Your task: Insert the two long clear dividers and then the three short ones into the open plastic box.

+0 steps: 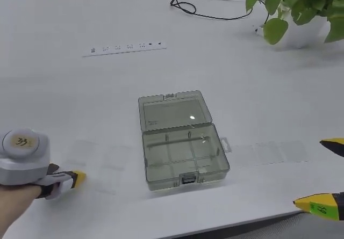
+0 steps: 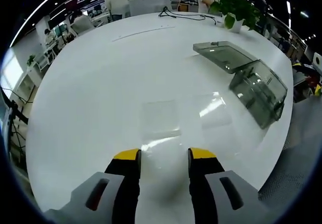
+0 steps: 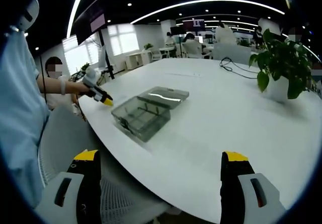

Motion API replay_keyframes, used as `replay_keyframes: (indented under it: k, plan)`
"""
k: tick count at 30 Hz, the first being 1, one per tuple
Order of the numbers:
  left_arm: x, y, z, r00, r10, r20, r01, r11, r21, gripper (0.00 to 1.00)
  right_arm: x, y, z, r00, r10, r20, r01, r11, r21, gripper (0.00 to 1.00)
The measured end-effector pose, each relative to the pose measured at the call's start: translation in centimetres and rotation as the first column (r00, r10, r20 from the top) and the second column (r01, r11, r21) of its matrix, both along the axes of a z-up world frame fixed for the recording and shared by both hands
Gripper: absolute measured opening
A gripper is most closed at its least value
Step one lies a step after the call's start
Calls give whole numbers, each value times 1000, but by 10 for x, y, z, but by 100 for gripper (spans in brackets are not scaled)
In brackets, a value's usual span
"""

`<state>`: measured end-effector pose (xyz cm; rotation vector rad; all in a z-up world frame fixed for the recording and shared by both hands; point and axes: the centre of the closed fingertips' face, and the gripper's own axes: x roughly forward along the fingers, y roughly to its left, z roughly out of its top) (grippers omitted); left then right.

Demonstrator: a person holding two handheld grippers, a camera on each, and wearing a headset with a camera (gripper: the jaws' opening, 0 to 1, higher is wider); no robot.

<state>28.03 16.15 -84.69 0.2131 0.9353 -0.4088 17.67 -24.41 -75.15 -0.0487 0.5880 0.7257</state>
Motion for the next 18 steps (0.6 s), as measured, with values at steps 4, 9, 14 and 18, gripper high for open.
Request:
replay_keyframes:
  k: [4, 9, 14, 18]
  plan:
    - [1, 3, -1, 1000, 18, -5, -18, 1000, 1, 33, -1, 2, -1, 1000, 2, -1, -2, 1000, 1, 100]
    - [0, 4, -2, 1000, 22, -8, -22, 1000, 2, 33, -1, 4, -2, 1000, 2, 1, -2, 1000, 5, 100]
    - [1, 5, -2, 1000, 29, -8, -29, 1000, 0, 32, -3, 6, -3, 1000, 3, 0, -3, 1000, 6, 100]
    - [1, 6, -2, 999, 37, -4, -37, 999, -6, 32, -3, 7, -2, 1000, 0, 0, 0, 1000, 9, 100]
